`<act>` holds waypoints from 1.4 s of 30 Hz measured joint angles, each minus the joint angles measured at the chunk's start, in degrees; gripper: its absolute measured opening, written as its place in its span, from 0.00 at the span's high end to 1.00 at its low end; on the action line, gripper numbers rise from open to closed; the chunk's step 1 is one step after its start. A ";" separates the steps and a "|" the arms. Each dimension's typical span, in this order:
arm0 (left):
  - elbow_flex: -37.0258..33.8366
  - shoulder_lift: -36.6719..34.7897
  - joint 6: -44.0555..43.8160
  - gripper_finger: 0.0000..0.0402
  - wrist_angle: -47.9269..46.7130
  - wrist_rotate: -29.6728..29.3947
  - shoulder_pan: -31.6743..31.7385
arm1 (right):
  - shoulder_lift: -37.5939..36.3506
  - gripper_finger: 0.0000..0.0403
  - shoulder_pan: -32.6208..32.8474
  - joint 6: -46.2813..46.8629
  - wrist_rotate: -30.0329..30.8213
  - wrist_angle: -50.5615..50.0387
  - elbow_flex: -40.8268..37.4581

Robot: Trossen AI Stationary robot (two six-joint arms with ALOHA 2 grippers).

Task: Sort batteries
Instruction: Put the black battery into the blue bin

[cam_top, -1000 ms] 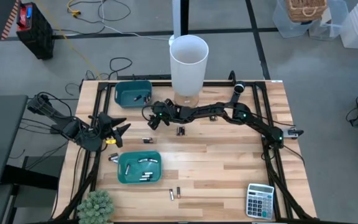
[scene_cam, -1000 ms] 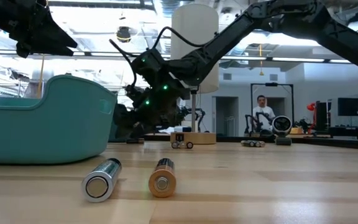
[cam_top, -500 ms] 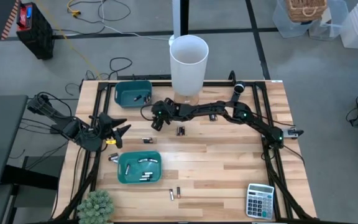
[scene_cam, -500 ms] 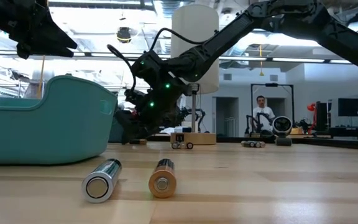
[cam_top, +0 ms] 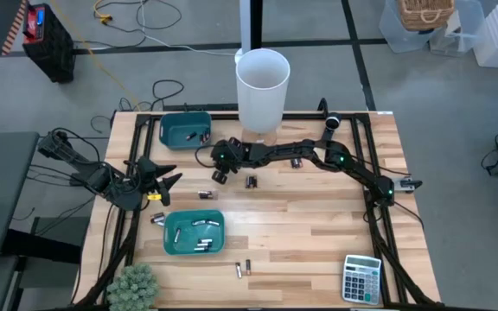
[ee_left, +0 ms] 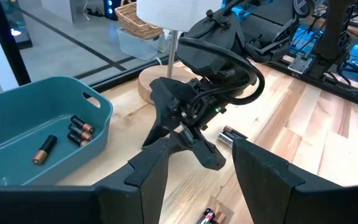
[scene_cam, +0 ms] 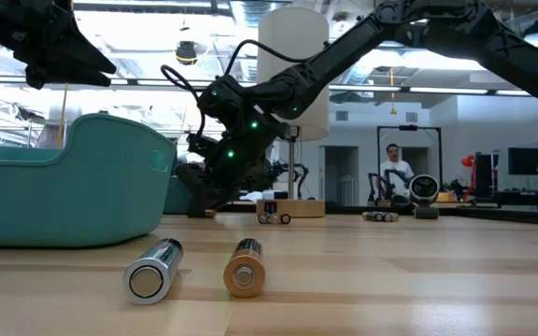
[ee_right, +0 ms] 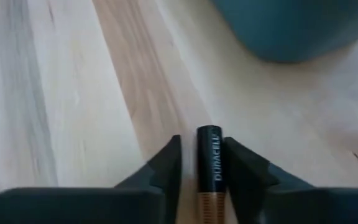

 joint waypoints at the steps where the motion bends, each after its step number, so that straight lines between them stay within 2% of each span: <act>1: 0.00 0.00 0.00 0.57 0.00 0.02 0.00 | 0.00 0.73 0.05 -0.03 0.05 0.01 -0.02; 4: 0.00 0.00 0.00 0.57 0.00 0.02 0.00 | 0.00 0.83 0.05 -0.10 0.03 -0.23 -0.05; 8: 0.00 0.00 0.00 0.57 0.00 0.02 0.00 | 0.00 0.88 0.07 -0.08 0.01 -0.60 -0.09; 23: 0.00 0.00 0.00 0.57 0.00 0.07 0.00 | -1.98 0.90 0.59 -0.23 -0.10 1.99 -0.50; 27: 0.00 0.00 -0.02 0.57 0.00 0.07 0.00 | -3.12 0.90 0.78 -1.28 -1.28 5.40 -0.48; 33: 0.00 0.02 -0.02 0.57 0.00 0.09 0.00 | -3.34 0.90 0.80 -1.38 -8.66 13.99 -0.42; 38: 0.00 0.02 -0.02 0.57 -0.04 0.87 0.00 | -3.34 0.90 0.01 1.37 -15.11 24.18 -0.39; 42: 0.00 0.00 -0.02 0.57 -0.04 0.87 0.00 | -3.37 0.90 -1.31 3.88 -15.55 33.63 -0.35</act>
